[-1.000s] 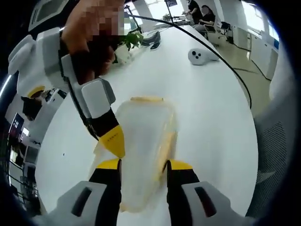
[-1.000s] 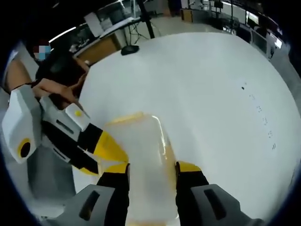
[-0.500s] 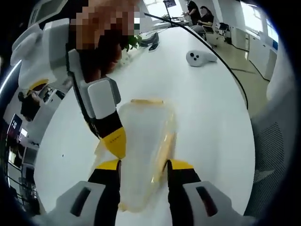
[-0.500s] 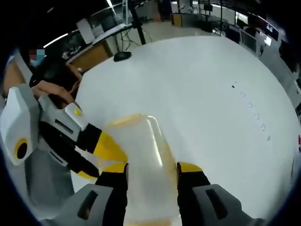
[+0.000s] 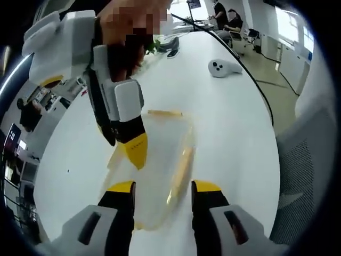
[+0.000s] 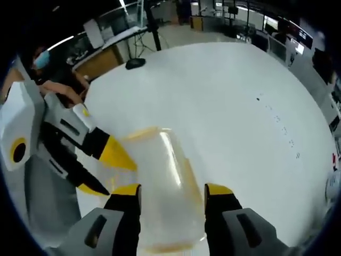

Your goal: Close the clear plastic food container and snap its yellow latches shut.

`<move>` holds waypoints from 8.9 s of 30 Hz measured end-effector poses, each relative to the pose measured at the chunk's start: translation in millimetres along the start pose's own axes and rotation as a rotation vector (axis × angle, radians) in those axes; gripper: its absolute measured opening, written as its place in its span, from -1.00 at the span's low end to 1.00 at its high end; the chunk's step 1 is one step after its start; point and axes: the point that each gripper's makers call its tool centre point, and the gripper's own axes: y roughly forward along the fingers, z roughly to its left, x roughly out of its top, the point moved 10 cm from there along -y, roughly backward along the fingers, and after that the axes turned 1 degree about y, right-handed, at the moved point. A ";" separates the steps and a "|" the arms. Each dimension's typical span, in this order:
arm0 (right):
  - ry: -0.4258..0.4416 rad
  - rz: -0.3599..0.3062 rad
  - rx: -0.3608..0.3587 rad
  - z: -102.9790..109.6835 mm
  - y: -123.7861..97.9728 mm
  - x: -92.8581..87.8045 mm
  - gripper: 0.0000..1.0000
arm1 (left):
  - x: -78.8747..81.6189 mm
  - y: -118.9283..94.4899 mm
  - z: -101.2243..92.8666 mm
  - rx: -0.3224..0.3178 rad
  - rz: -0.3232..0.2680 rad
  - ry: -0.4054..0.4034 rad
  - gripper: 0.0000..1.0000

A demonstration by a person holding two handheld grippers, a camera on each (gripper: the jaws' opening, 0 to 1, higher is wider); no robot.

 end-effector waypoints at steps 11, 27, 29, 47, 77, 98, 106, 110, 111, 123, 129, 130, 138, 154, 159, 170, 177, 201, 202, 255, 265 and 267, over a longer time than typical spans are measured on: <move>-0.014 0.002 -0.008 7.3 -10.9 -7.5 0.15 | -5.0 -1.6 2.6 -0.037 0.027 -0.017 0.03; -0.058 0.012 -0.013 21.7 -19.7 -15.5 0.35 | -7.1 -4.4 14.8 -0.071 0.012 -0.009 0.23; -0.075 0.022 -0.015 24.1 -20.2 -17.5 0.39 | -7.0 -4.7 18.2 -0.077 0.008 -0.001 0.27; -0.151 0.073 -0.045 33.1 -18.5 -37.7 0.51 | -13.0 1.2 41.4 -0.149 0.073 0.090 0.43; -0.281 0.144 -0.096 27.9 3.9 -50.6 0.68 | -20.4 33.0 48.4 -0.190 0.166 0.272 0.63; -0.321 0.157 -0.105 25.0 12.2 -54.7 0.65 | -23.2 44.0 47.5 -0.218 0.186 0.274 0.71; -0.321 0.156 -0.105 30.3 12.7 -55.1 0.65 | -24.8 41.7 43.1 -0.217 0.195 0.272 0.70; -0.323 0.155 -0.104 36.3 14.0 -54.7 0.65 | -28.1 38.3 38.8 -0.214 0.192 0.265 0.70; -0.326 0.158 -0.103 38.0 14.7 -54.3 0.65 | -29.3 37.2 37.4 -0.213 0.192 0.262 0.70; -0.337 0.193 -0.099 53.7 25.1 -42.5 0.66 | -44.6 23.3 30.0 -0.207 0.201 0.250 0.70; -0.340 0.194 -0.096 63.7 32.4 -32.3 0.66 | -56.0 14.6 28.7 -0.205 0.214 0.252 0.70; -0.341 0.196 -0.096 64.9 33.8 -30.4 0.66 | -58.4 13.1 28.6 -0.205 0.213 0.249 0.71; -0.348 0.198 -0.090 73.2 41.1 -20.1 0.66 | -69.9 3.8 28.0 -0.203 0.219 0.244 0.71; -0.366 0.213 -0.082 83.8 52.2 -3.5 0.67 | -88.4 -9.6 28.1 -0.195 0.219 0.225 0.71; -0.372 0.214 -0.080 87.4 55.6 2.5 0.67 | -95.0 -13.9 28.9 -0.192 0.215 0.218 0.71; -0.380 0.220 -0.079 96.2 65.4 16.4 0.67 | -110.2 -24.4 29.7 -0.187 0.220 0.210 0.71; -0.384 0.218 -0.077 103.5 71.7 25.5 0.67 | -121.3 -32.3 29.6 -0.185 0.223 0.205 0.71; -0.406 0.232 -0.078 119.7 88.2 49.9 0.68 | -148.5 -52.2 30.3 -0.172 0.211 0.172 0.71; -0.406 0.233 -0.076 119.7 88.1 49.9 0.68 | -148.4 -52.2 30.3 -0.173 0.210 0.172 0.71; -0.415 0.210 -0.081 73.4 90.1 66.2 0.69 | -145.0 -31.9 76.6 -0.176 0.212 0.174 0.72; -0.416 0.206 -0.080 67.1 90.7 67.4 0.70 | -144.7 -28.9 81.4 -0.176 0.213 0.172 0.72; -0.417 0.205 -0.079 65.7 90.9 67.9 0.70 | -144.5 -28.3 82.8 -0.176 0.215 0.172 0.72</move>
